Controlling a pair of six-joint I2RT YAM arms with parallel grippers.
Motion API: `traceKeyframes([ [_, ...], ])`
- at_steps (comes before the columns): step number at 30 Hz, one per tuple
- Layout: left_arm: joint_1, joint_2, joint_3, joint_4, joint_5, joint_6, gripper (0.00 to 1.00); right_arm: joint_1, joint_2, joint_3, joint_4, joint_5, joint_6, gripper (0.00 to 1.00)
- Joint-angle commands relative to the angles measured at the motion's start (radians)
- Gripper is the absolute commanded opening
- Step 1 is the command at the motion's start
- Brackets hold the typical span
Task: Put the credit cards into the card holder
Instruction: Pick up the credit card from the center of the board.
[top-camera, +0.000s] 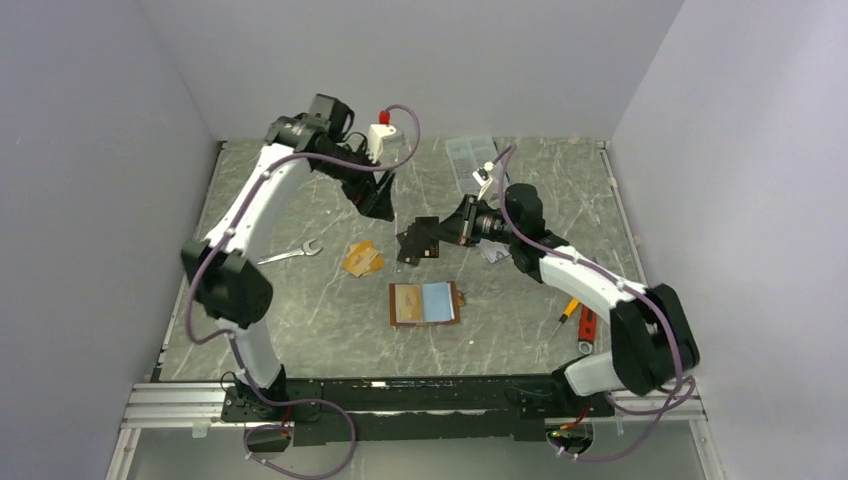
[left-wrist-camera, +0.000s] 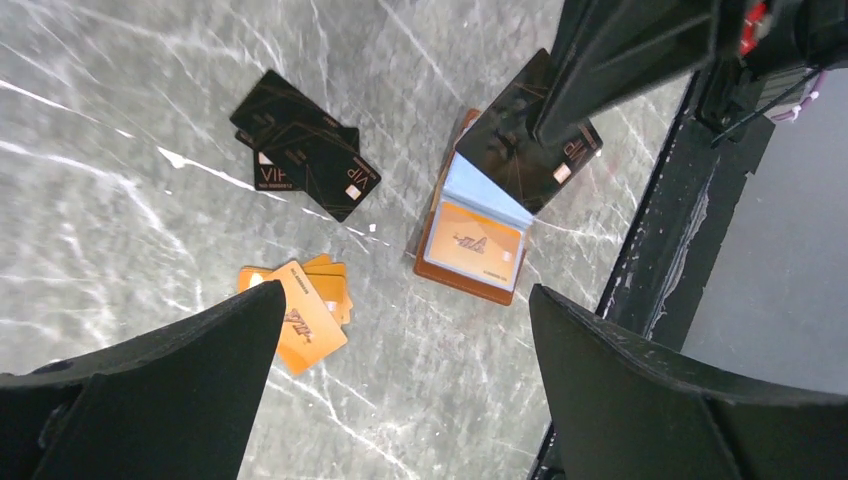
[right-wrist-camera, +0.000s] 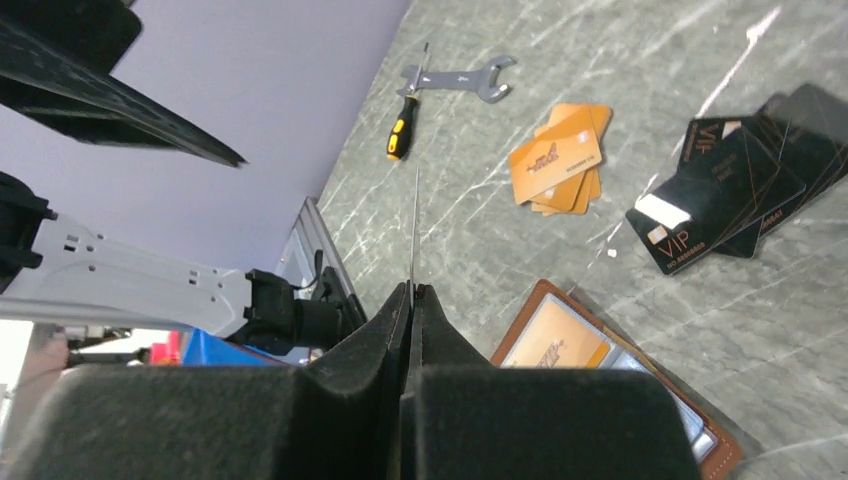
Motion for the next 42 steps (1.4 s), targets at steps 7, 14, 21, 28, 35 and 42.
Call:
traceKeyframes([
  [7,-0.031,-0.276,-0.191,0.055,-0.187,-0.054,0.96,-0.002,-0.219,0.018,-0.096,-0.037,-0.114,0.0],
  [14,-0.146,-0.24,-0.172,0.031,-0.419,-0.114,0.71,-0.001,-0.265,0.081,-0.203,-0.042,-0.182,0.0],
  [21,-0.156,-0.198,-0.119,-0.057,-0.591,-0.08,0.99,-0.003,-0.295,0.089,-0.239,-0.03,-0.203,0.0],
  [28,-0.026,-0.284,-0.3,0.089,-0.845,-0.176,0.99,-0.003,-0.324,0.082,-0.246,-0.023,-0.236,0.0],
  [35,-0.019,-0.387,-0.397,0.115,-0.797,-0.07,0.99,-0.003,-0.312,0.081,-0.223,-0.032,-0.229,0.0],
  [42,0.122,-0.378,-0.357,0.156,0.084,-0.195,0.99,-0.002,-0.281,0.099,-0.177,-0.096,-0.21,0.0],
])
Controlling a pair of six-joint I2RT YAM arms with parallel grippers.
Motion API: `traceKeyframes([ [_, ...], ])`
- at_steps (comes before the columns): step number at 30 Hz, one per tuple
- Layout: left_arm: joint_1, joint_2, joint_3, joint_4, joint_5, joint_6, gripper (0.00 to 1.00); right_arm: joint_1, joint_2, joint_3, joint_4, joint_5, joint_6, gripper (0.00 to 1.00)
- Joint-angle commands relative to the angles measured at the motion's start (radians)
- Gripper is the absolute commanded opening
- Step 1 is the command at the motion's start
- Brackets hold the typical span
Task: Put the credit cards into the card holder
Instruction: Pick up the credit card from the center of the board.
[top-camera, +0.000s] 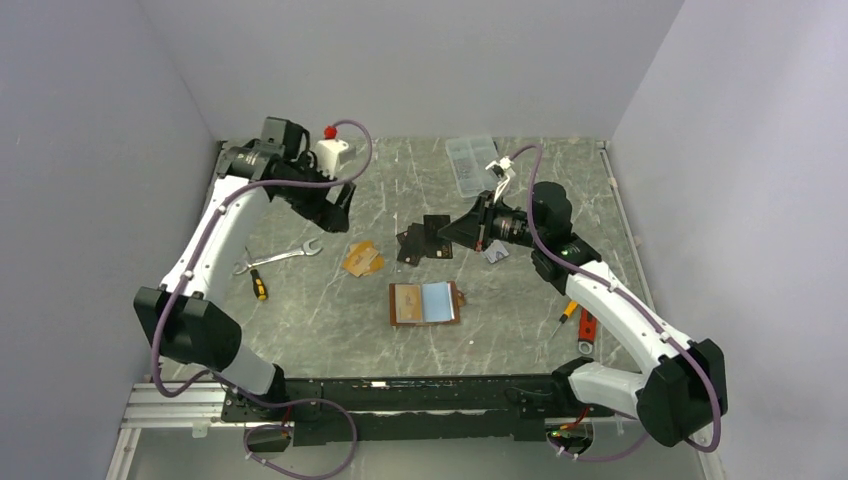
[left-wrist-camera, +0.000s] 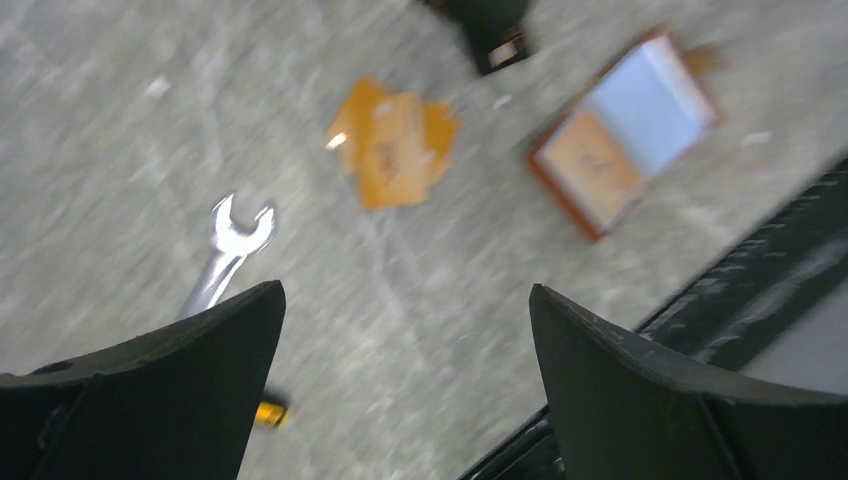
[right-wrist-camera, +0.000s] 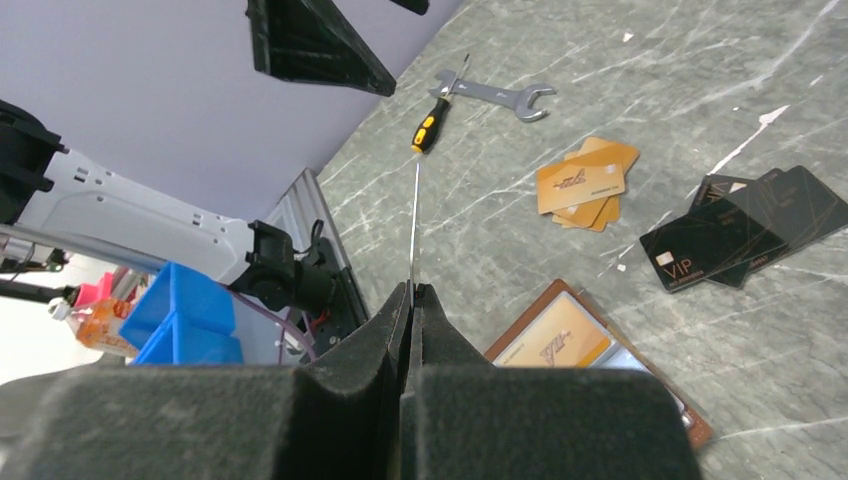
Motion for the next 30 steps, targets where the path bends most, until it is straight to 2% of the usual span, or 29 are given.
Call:
traceKeyframes([
  [1,0.034,-0.093,-0.1,0.239,0.651,-0.156,0.99,-0.001,0.021,0.054,0.085,-0.075,0.013,0.0],
  [3,0.025,-0.191,-0.295,0.592,0.833,-0.38,1.0,0.001,0.027,0.056,0.119,-0.097,0.034,0.0],
  [4,0.013,-0.219,-0.356,0.717,0.88,-0.472,0.99,0.001,0.029,0.056,0.141,-0.108,0.048,0.0],
  [5,-0.008,-0.225,-0.369,0.752,0.911,-0.496,0.99,0.002,0.029,0.054,0.162,-0.115,0.062,0.0],
  [9,-0.085,-0.137,-0.274,0.573,0.939,-0.386,1.0,0.01,0.032,0.044,0.255,-0.145,0.115,0.0],
  [14,-0.1,-0.164,-0.364,0.794,0.998,-0.538,0.99,0.035,0.061,0.039,0.319,-0.137,0.149,0.0],
  [15,-0.11,-0.17,-0.37,0.814,1.0,-0.552,0.96,0.039,0.068,0.038,0.338,-0.137,0.16,0.0],
  [18,-0.14,-0.16,-0.339,0.752,1.0,-0.498,0.87,0.054,0.095,0.045,0.394,-0.147,0.191,0.0],
  [21,-0.154,-0.139,-0.315,0.722,1.01,-0.479,0.84,0.065,0.117,0.058,0.426,-0.145,0.207,0.0],
  [25,-0.175,-0.141,-0.303,0.736,1.011,-0.483,0.71,0.079,0.139,0.074,0.427,-0.12,0.199,0.0],
  [28,-0.178,-0.128,-0.268,0.679,1.019,-0.452,0.59,0.079,0.132,0.066,0.412,-0.091,0.182,0.0],
  [29,-0.177,-0.127,-0.265,0.674,1.02,-0.452,0.5,0.078,0.13,0.063,0.41,-0.087,0.178,0.0],
  [30,-0.178,-0.125,-0.262,0.67,1.02,-0.45,0.34,0.079,0.128,0.059,0.41,-0.089,0.178,0.0],
])
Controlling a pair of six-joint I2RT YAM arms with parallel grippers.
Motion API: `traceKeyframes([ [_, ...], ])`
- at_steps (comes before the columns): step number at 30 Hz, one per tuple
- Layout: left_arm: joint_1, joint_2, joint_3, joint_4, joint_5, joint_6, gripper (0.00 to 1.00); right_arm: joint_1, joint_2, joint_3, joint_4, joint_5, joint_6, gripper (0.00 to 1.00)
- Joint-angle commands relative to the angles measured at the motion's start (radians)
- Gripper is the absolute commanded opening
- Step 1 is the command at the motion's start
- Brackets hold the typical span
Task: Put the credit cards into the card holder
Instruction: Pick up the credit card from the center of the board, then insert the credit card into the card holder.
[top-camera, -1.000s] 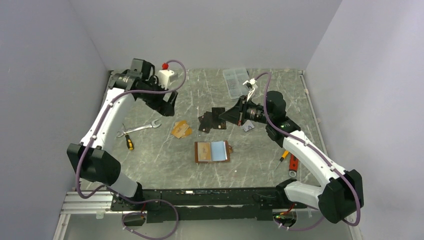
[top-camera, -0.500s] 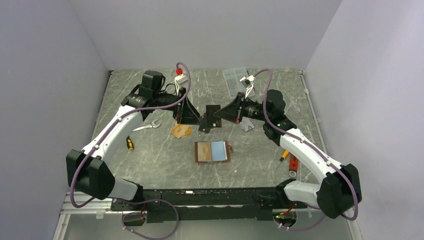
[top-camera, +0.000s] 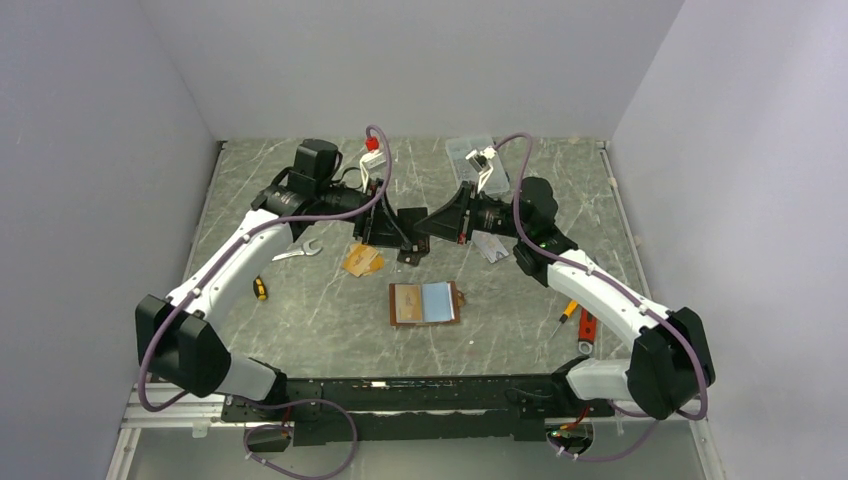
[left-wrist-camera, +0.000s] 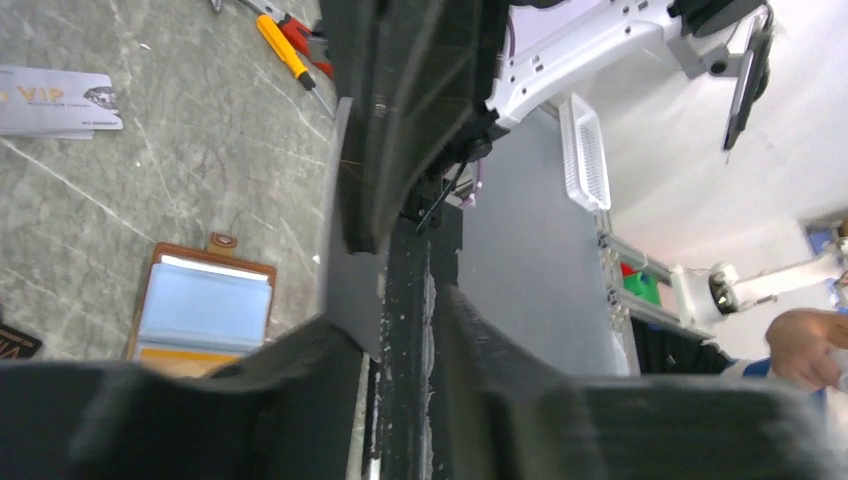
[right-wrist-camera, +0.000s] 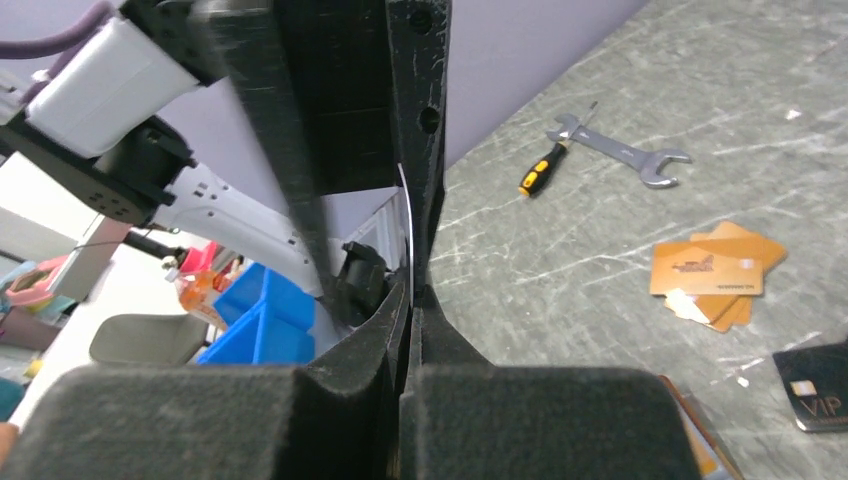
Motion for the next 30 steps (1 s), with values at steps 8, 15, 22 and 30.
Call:
traceKeyframes([
  [8,-0.005,0.014,0.062,0.019,0.048,-0.014,0.14,0.024,-0.011,0.02,0.055,0.011,-0.019,0.0],
  [15,0.008,0.009,0.08,0.019,0.06,-0.039,0.0,0.036,-0.041,-0.018,0.005,0.024,-0.037,0.15],
  [22,0.015,0.006,0.078,0.031,0.066,-0.061,0.0,0.037,-0.062,-0.04,0.04,0.044,-0.005,0.17],
  [30,0.027,-0.006,0.072,0.042,0.048,-0.079,0.0,0.038,-0.082,-0.072,0.046,0.053,0.019,0.0],
])
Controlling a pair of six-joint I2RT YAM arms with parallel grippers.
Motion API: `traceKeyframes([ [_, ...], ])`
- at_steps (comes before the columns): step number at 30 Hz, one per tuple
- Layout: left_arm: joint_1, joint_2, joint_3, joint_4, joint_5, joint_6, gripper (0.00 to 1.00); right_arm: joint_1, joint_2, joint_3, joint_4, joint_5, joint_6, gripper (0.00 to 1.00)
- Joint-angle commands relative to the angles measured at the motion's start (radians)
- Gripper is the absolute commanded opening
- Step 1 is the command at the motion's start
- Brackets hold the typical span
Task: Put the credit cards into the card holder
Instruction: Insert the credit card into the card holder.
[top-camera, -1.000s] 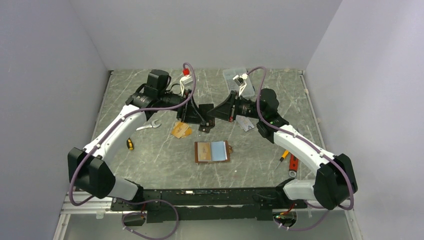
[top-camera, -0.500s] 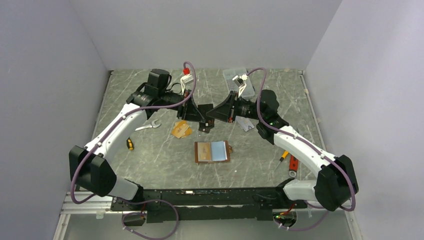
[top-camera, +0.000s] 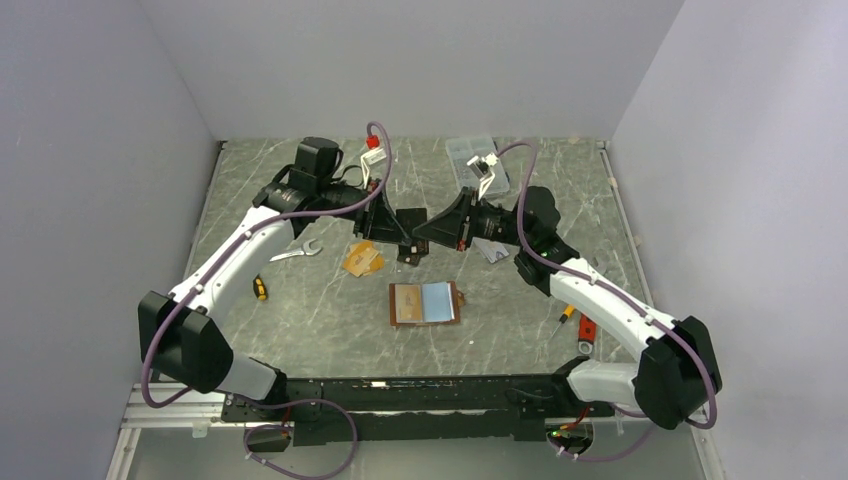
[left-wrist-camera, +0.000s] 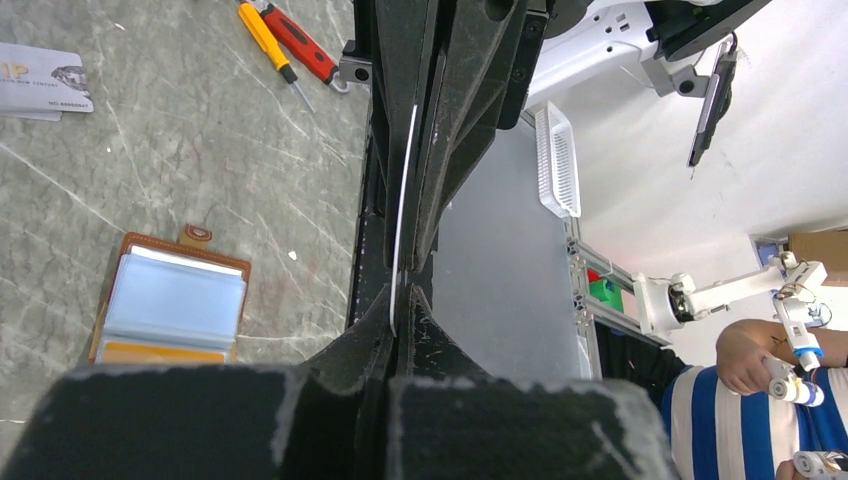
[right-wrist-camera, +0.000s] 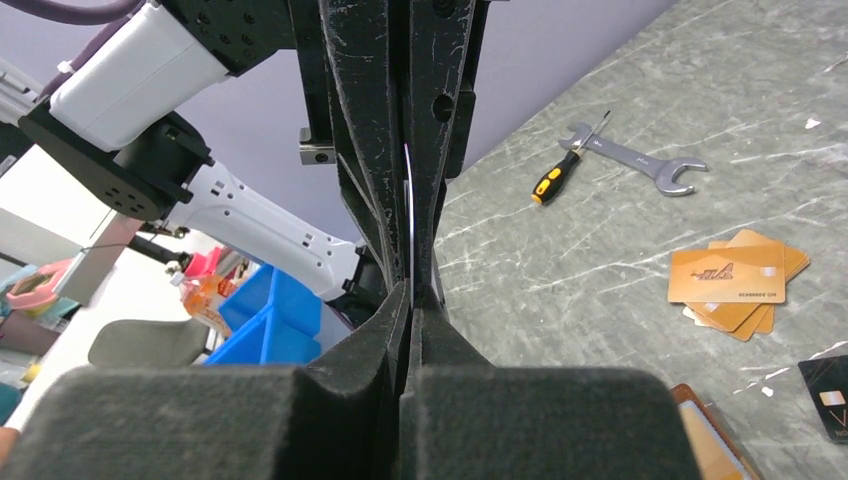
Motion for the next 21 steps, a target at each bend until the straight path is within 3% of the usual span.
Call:
traceKeyframes([
  [1,0.012,-0.03,0.047,0.054,0.032,-0.019,0.0,-0.002,-0.041,-0.045,0.0,0.021,-0.002,0.0],
  [3,0.018,-0.024,0.059,0.036,0.03,-0.007,0.03,0.0,-0.068,-0.069,-0.025,0.037,-0.014,0.0],
  [8,0.027,-0.013,0.068,0.012,0.023,0.014,0.34,-0.002,-0.118,-0.095,-0.155,0.085,-0.072,0.0],
  [13,0.033,0.012,0.077,-0.082,-0.056,0.102,0.5,-0.002,-0.156,-0.122,-0.3,0.147,-0.125,0.0],
  [18,-0.035,0.074,0.032,-0.245,-0.354,0.319,0.53,-0.003,-0.106,-0.138,-0.54,0.327,-0.187,0.0],
  [21,-0.106,0.159,-0.012,-0.28,-0.529,0.42,0.5,-0.002,-0.057,-0.177,-0.583,0.412,-0.179,0.0],
])
